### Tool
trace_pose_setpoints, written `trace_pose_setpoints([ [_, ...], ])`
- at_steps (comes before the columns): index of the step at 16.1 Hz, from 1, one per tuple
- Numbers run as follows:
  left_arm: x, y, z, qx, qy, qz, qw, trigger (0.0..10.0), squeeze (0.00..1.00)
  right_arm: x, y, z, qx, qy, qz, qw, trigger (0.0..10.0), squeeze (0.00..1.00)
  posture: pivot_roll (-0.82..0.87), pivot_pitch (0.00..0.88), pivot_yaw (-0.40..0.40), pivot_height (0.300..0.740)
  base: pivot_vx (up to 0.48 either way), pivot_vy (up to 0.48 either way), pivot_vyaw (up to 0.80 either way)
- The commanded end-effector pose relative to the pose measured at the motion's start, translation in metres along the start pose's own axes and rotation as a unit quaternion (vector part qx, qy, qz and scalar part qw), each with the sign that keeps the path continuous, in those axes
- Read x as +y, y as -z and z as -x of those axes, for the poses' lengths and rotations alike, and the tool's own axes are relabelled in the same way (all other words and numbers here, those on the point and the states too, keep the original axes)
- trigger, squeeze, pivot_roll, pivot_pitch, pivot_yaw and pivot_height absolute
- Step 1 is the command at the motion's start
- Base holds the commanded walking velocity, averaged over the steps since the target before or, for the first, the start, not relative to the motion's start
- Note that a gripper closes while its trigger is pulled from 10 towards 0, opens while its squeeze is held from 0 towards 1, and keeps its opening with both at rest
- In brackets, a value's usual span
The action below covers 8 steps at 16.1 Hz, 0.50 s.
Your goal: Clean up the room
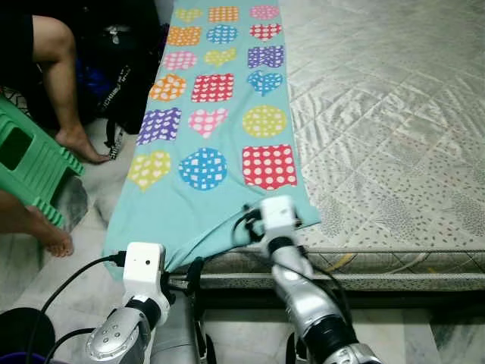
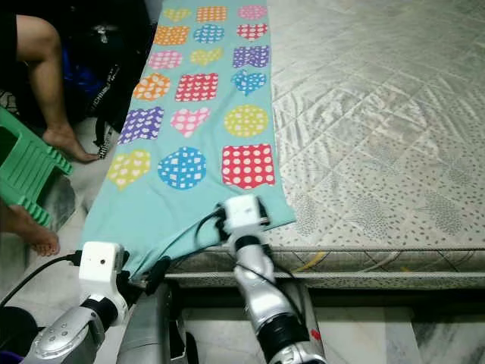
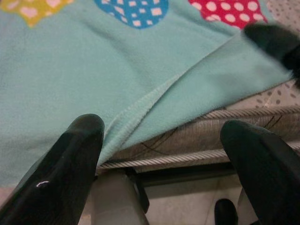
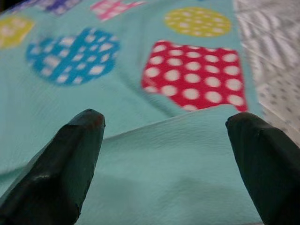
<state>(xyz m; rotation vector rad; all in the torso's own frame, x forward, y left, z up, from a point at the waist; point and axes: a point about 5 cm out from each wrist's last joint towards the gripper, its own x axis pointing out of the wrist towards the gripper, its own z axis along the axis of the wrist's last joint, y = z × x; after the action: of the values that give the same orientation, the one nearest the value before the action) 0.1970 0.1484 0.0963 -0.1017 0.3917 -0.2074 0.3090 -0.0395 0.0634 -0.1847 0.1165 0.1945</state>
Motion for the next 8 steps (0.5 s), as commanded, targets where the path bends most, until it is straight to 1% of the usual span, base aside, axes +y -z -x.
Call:
trace_pose_setpoints([
  [1, -0.001, 0.001, 0.003, 0.009, 0.001, -0.005, 1.000, 10.0, 0.00, 0.024, -0.008, -0.005, -0.008, -0.033, 0.045, 0.998, 10.0, 0.00, 0.11, 0.168, 0.081, 0.570, 0.000, 0.000, 0.00],
  [3, -0.002, 0.001, 0.003, 0.009, 0.002, -0.004, 1.000, 10.0, 0.00, 0.029, -0.003, -0.006, 0.011, -0.049, 0.061, 0.997, 10.0, 0.00, 0.10, 0.169, 0.079, 0.570, 0.000, 0.000, 0.00],
  [4, -0.003, 0.001, 0.003, 0.009, 0.003, -0.004, 1.000, 10.0, 0.00, 0.036, 0.002, -0.006, 0.029, -0.076, 0.080, 0.993, 10.0, 0.00, 0.10, 0.168, 0.075, 0.570, 0.000, 0.000, 0.00],
  [5, -0.005, 0.002, 0.002, 0.010, 0.006, -0.003, 1.000, 10.0, 0.00, 0.045, 0.005, -0.004, 0.035, -0.101, 0.098, 0.989, 10.0, 0.00, 0.10, 0.169, 0.074, 0.570, 0.000, 0.000, 0.00],
  [6, -0.006, 0.002, 0.001, 0.012, 0.009, -0.002, 1.000, 10.0, 0.00, 0.051, 0.010, -0.001, 0.054, -0.121, 0.106, 0.986, 10.0, 0.00, 0.09, 0.169, 0.072, 0.570, 0.000, 0.000, 0.00],
  [7, -0.007, 0.003, 0.001, 0.013, 0.011, -0.001, 1.000, 10.0, 0.00, 0.053, 0.016, 0.001, 0.074, -0.128, 0.103, 0.984, 10.0, 0.00, 0.09, 0.169, 0.072, 0.570, 0.000, 0.000, 0.00],
  [8, -0.009, 0.003, 0.000, 0.014, 0.013, -0.001, 1.000, 10.0, 0.00, 0.051, 0.020, 0.002, 0.086, -0.125, 0.100, 0.983, 10.0, 0.00, 0.09, 0.167, 0.066, 0.570, 0.000, 0.000, 0.00],
])
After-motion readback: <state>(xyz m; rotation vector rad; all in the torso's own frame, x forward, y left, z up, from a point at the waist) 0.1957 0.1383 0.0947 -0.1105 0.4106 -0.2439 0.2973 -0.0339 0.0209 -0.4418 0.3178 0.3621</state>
